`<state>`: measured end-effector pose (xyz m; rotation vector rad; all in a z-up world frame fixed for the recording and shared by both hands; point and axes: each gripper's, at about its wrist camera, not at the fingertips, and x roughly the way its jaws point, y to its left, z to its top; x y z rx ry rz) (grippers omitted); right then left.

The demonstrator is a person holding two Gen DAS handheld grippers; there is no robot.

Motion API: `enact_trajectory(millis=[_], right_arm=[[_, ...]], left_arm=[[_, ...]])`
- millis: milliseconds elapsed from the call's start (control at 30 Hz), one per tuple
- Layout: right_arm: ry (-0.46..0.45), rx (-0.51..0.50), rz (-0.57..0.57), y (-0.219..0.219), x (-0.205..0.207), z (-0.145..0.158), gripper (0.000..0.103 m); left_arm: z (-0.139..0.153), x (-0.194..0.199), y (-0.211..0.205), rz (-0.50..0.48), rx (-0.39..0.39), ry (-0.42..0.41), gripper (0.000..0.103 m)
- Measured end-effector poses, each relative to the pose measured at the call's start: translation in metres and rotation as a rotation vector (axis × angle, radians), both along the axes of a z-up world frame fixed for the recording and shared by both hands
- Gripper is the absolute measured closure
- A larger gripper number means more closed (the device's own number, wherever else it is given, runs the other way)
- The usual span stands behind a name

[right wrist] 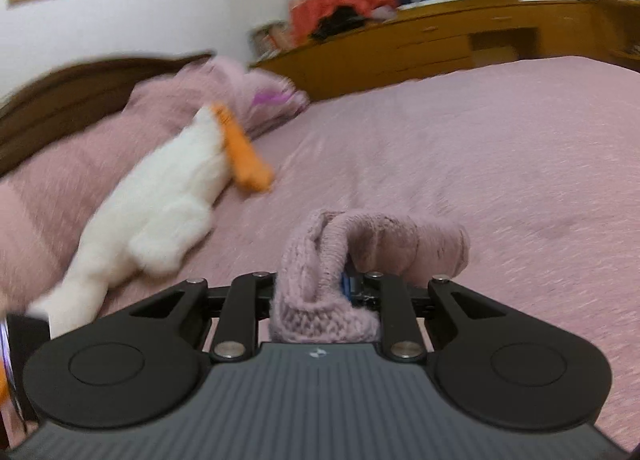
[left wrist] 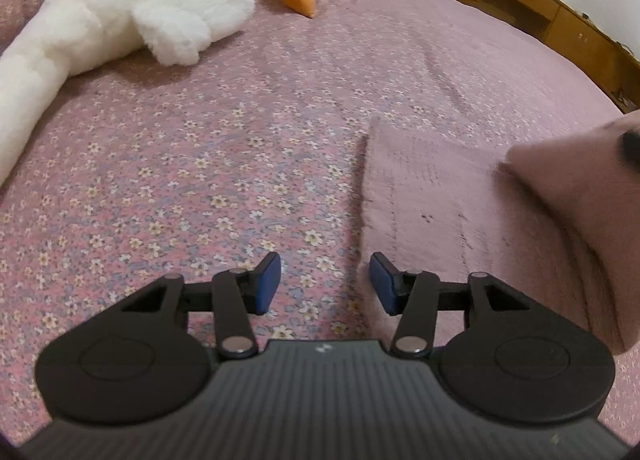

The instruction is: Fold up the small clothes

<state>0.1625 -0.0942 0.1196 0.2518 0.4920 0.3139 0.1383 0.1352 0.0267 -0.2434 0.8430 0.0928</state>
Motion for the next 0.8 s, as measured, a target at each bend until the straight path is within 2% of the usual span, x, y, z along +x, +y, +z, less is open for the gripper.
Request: enact_trajectory(millis=[133, 200, 267, 333, 400, 467, 633, 800], right_arm=[[0.058, -0.087, 0.066, 0.048, 0.002, -0.034, 0.079], [0.101, -0.102, 0.091, 0.062, 0.002, -0.05, 0.078], [0.124, -0.131, 0.113, 0.067, 0.005, -0.063, 0.077], [0.105, -0.164, 0.125, 0.076, 0.001, -0.068, 0.071], [0.092, -0.176, 0.15, 0.079, -0.003, -0.067, 0.053], [0.096, -0.147, 0.202, 0.082, -0.003, -0.063, 0.045], [0.077, -0.133, 0.253, 0.074, -0.03, -0.049, 0.037], [0.044, -0.112, 0.213, 0.035, -0.054, -0.035, 0.026]], left_arm=[[0.004, 0.0, 0.004, 0.045, 0.084, -0.009, 0.052], [0.005, 0.0, 0.007, 0.063, 0.087, -0.01, 0.052], [0.005, 0.0, 0.012, 0.067, 0.052, -0.011, 0.052], [0.006, -0.002, 0.015, 0.062, 0.011, -0.017, 0.052], [0.007, -0.002, 0.016, 0.054, -0.018, -0.026, 0.052], [0.009, -0.004, 0.014, 0.04, -0.041, -0.041, 0.052], [0.013, -0.004, 0.007, -0.015, -0.141, -0.097, 0.052], [0.012, -0.002, -0.003, -0.066, -0.233, -0.119, 0.052]])
